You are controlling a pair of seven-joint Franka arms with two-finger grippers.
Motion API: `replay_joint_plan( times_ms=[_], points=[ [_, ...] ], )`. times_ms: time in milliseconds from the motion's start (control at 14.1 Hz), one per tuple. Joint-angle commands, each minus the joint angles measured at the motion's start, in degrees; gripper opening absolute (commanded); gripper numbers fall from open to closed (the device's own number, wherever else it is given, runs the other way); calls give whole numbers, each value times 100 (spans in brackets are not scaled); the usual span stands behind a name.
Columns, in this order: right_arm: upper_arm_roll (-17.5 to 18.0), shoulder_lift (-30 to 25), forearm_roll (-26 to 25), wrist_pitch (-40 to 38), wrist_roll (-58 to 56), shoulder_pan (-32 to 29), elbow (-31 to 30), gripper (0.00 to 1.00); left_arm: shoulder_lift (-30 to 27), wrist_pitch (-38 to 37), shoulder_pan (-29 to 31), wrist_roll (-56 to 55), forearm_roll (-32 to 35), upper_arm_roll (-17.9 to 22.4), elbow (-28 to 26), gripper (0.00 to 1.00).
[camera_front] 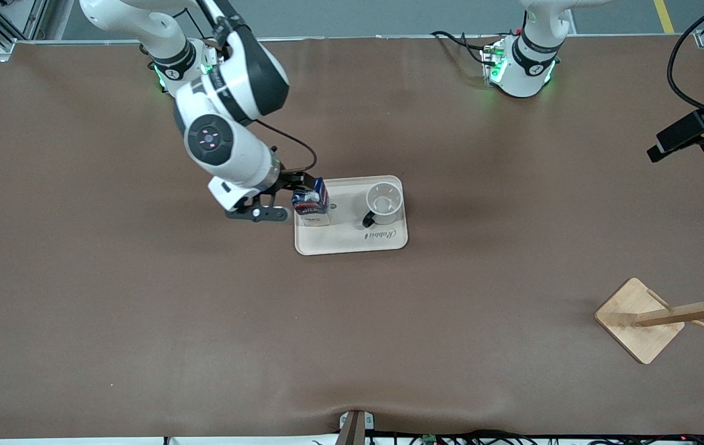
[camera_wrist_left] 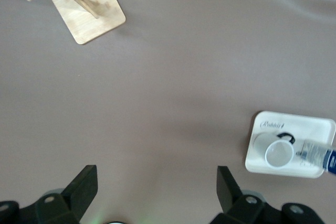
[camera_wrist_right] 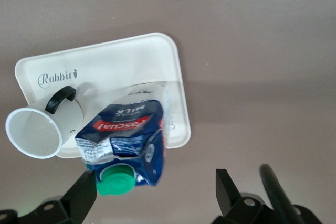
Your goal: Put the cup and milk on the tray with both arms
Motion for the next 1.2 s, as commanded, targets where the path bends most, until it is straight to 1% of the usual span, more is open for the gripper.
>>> replay_joint_plan(
  times_ms=[0,212,354,425,496,566,637,779,850,920,991,1062,1133],
  points=[
    [16,58,33,-805,49,-562,608,100,-300,-100,-247,484,98,62,-306,100],
    [-37,-30,-28,-851,23,-1397,670,100,-344,-66,-457,530,194,62,-377,100],
    [-134,-205,-405,-991,49,-1793,714,100,-361,83,-650,538,588,53,-429,100],
    [-230,-267,-563,-1375,75,-1960,731,100,-422,154,-703,538,608,53,-551,100],
    [-413,-346,-652,-1875,119,-2101,731,100,-545,346,-704,538,608,44,-796,100],
    [-755,-451,-644,-2254,128,-2251,749,100,-694,609,-704,538,616,44,-1112,100],
    [-1080,-469,-531,-2484,50,-2417,766,100,-713,707,-704,538,616,53,-1237,100],
    [-1215,-452,-529,-2504,23,-2594,897,100,-643,673,-617,608,616,79,-1221,100],
    [-1250,-400,-521,-2504,-29,-2743,1142,100,-599,664,-616,739,616,97,-1212,100],
    [-1215,-382,-460,-2513,-265,-3014,1371,100,-590,664,-625,758,616,105,-1177,100],
    [-1206,-382,-450,-2513,-928,-3156,1547,100,-573,664,-625,749,643,97,-1098,100],
    [-1224,-382,-459,-2504,-1736,-3192,1592,100,-546,647,-625,758,652,97,-993,100],
    [-1241,-399,-250,-2469,-2544,-3323,1593,100,-590,629,-616,775,652,97,-1001,100]
  ],
)
